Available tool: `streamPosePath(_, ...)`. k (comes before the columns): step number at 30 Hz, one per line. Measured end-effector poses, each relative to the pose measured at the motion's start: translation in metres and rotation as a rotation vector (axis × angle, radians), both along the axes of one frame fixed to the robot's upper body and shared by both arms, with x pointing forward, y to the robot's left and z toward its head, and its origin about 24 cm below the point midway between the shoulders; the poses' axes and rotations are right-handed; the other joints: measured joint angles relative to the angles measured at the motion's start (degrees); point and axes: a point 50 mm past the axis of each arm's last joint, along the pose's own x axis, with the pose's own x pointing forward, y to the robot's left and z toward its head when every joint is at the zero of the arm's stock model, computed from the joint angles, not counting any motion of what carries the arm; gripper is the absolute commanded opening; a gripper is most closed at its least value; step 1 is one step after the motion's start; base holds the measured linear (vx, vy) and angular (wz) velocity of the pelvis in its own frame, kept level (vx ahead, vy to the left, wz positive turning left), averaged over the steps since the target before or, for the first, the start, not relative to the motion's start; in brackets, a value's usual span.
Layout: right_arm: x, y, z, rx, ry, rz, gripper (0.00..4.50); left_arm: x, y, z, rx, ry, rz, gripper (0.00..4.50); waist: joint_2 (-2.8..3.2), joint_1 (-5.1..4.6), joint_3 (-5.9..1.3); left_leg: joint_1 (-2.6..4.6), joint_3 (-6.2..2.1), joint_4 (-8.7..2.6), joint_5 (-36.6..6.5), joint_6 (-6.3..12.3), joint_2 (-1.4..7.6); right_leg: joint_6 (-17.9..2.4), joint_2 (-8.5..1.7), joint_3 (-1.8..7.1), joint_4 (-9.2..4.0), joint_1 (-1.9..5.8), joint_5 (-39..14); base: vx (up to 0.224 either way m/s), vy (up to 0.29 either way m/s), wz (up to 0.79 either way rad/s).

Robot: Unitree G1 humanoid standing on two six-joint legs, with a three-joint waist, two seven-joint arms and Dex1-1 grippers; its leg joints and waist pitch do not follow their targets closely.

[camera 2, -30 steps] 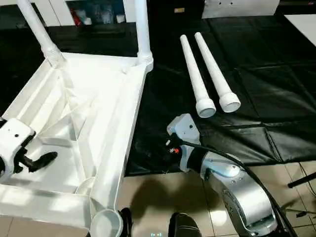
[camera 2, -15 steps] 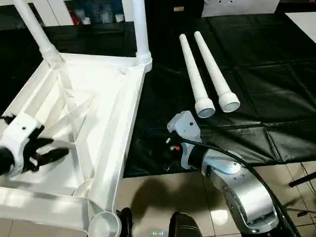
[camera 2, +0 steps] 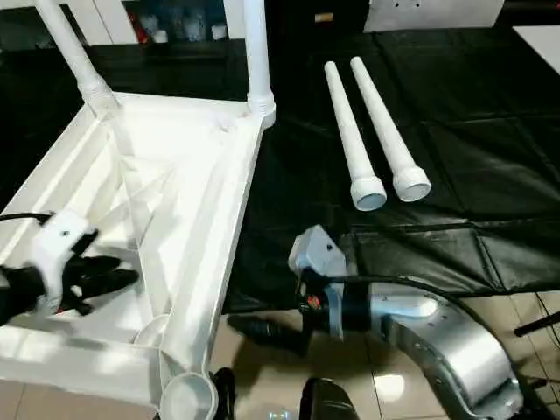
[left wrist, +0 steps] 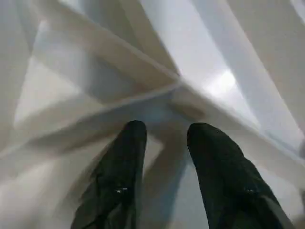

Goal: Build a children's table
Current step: Rotate table base

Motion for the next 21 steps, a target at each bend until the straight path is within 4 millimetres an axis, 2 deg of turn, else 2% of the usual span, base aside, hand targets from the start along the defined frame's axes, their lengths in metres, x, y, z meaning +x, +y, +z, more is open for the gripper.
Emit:
streamPosePath(3, 0.000, -0.001, 0.000, -0.009, -0.003, 0.000, 4.50, 0.005, -0.005, -0.002, -0.027, 0.000, -0.006, 1.35, 0.02, 0.13, 0.00, 0.01, 0.04, 0.00, 0.00, 0.00, 0.00, -0.01, -0.01, 0.04, 0.01, 0.01, 0.01, 0.000, 0.000, 0.00)
streamPosePath(4, 0.002, -0.002, 0.002, -0.019, -0.013, 0.000, 4.50, 0.011, -0.013, -0.005, -0.062, -0.006, -0.021, 1.19, 0.01, 0.52, -0.01, 0.06, 0.05, 0.01, 0.01, 0.00, -0.01, -0.01, -0.01, 0.04, -0.01, 0.10, 0.01, 0.000, 0.000, 0.00)
streamPosePath(8, 0.005, -0.004, 0.005, -0.029, -0.039, -0.014, 4.50, 0.030, -0.030, -0.008, -0.143, -0.025, -0.033, 0.90, -0.03, 0.90, -0.04, 0.07, 0.13, 0.04, 0.03, 0.03, -0.01, -0.02, -0.06, 0.04, -0.05, 0.19, 0.01, 0.000, 0.000, 0.00)
streamPosePath(11, 0.008, -0.005, 0.005, -0.032, -0.053, -0.029, 4.50, 0.044, -0.038, -0.007, -0.174, -0.064, -0.029, 0.61, -0.19, 0.49, -0.12, 0.03, 0.20, 0.05, 0.03, 0.07, 0.00, 0.03, -0.10, 0.06, -0.12, 0.15, 0.19, 0.000, 0.000, 0.00)
streamPosePath(15, 0.018, -0.008, 0.008, -0.044, -0.100, -0.082, 4.50, 0.075, -0.049, -0.007, -0.200, -0.114, 0.027, 0.41, -0.23, 0.44, -0.15, -0.03, 0.24, 0.05, 0.12, 0.18, 0.02, 0.22, -0.10, 0.04, -0.15, 0.09, 0.41, 0.000, 0.000, 0.00)
streamPosePath(21, 0.025, -0.011, 0.010, -0.045, -0.131, -0.121, 4.50, 0.106, -0.052, -0.006, -0.205, -0.202, 0.128, 0.02, -0.38, 0.33, -0.23, -0.07, 0.31, 0.10, 0.20, 0.32, 0.06, 0.20, -0.10, 0.02, -0.15, 0.08, 0.47, 0.000, 0.000, 0.00)
